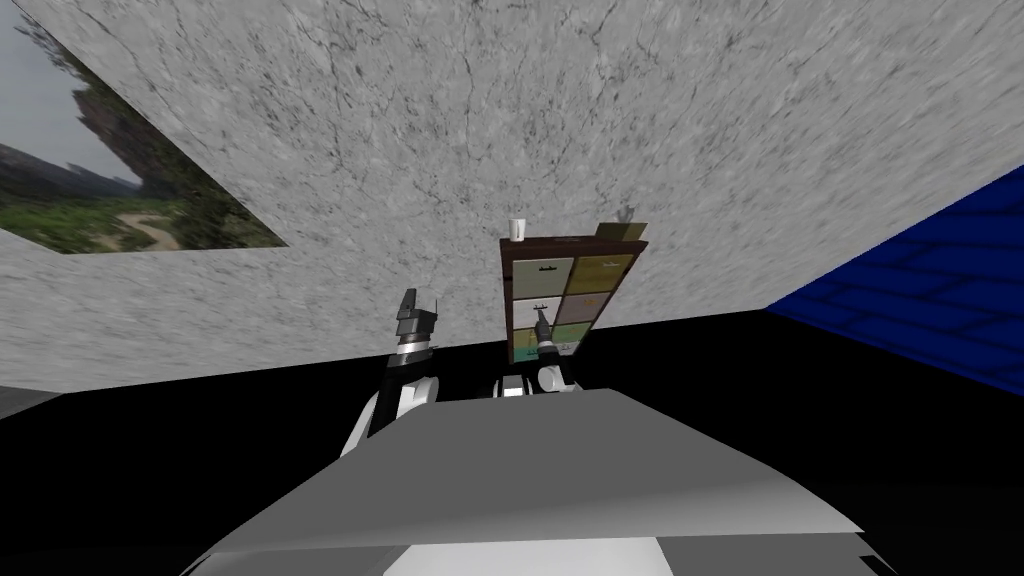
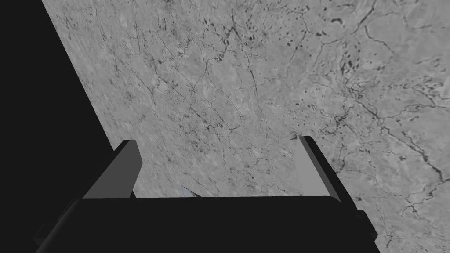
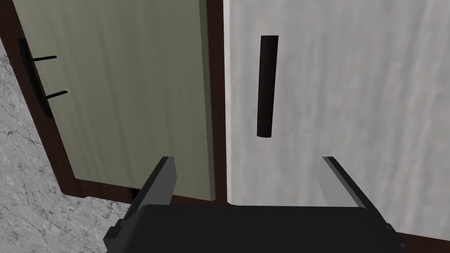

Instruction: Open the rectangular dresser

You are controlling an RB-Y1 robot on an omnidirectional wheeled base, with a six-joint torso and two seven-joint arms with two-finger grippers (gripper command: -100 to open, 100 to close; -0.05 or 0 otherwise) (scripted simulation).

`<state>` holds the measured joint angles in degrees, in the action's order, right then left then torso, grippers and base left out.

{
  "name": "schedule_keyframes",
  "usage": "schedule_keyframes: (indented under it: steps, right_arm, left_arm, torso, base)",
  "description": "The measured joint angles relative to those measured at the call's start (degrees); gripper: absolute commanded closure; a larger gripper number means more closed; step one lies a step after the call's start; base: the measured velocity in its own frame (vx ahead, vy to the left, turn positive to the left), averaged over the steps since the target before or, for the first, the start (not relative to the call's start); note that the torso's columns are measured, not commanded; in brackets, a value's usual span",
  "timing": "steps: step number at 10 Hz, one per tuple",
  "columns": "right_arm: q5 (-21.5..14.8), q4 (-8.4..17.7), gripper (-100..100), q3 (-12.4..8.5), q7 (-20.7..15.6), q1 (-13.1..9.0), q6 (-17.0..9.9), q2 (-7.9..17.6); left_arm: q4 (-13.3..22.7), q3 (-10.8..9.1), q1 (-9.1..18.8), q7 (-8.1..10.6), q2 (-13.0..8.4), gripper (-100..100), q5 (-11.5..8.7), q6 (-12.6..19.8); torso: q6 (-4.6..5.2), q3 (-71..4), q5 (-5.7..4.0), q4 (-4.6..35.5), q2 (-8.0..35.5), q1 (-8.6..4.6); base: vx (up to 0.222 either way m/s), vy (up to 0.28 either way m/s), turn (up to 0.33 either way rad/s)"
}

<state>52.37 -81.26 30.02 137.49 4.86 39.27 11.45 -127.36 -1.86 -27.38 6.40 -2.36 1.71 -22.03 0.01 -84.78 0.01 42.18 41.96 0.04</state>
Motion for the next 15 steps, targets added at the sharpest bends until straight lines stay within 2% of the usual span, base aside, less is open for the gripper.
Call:
schedule_keyframes:
  steps: [4, 6, 7, 9, 15]
  right_arm:
    - [-0.3, 0.4, -100, 1.6, 3.0, 0.4, 2.0, 1.1]
    - [0.3, -0.2, -100, 0.8, 1.6, -0.5, 0.3, 0.2]
    - [0.3, -0.2, 100, 0.7, 1.5, -0.6, 0.1, 0.1]
    - [0.0, 0.2, 100, 1.2, 2.3, 0.0, 1.1, 0.7]
    - [0.5, -1.0, 100, 1.1, 0.9, 0.1, -1.3, 0.2]
  left_arm:
    - [0.0, 0.00, 0.0, 0.00, 0.0, 0, 0.0, 0.0]
    - [0.0, 0.00, 0.0, 0.00, 0.0, 0, 0.0, 0.0]
    - [0.0, 0.00, 0.0, 0.00, 0.0, 0, 0.0, 0.0]
    - [0.0, 0.00, 0.0, 0.00, 0.0, 0, 0.0, 0.0]
    - [0.0, 0.01, 0.0, 0.00, 0.0, 0, 0.0, 0.0]
  torso:
    - [0.00, 0.4, -0.01, 0.2, 0.6, -0.01]
    - [-0.01, 0.2, 0.00, 0.1, 0.4, -0.02]
    - [-0.01, 0.2, -0.01, 0.1, 0.4, -0.02]
    - [-0.01, 0.3, -0.01, 0.1, 0.4, -0.03]
    - [0.04, 0.2, 0.07, 0.3, 0.3, -0.01]
  base:
    - [0.094, -0.021, 0.041]
    - [0.042, -0.010, -0.013]
    - [-0.034, 0.006, 0.042]
    - [-0.054, -0.003, -0.016]
    - [-0.157, -0.008, -0.032]
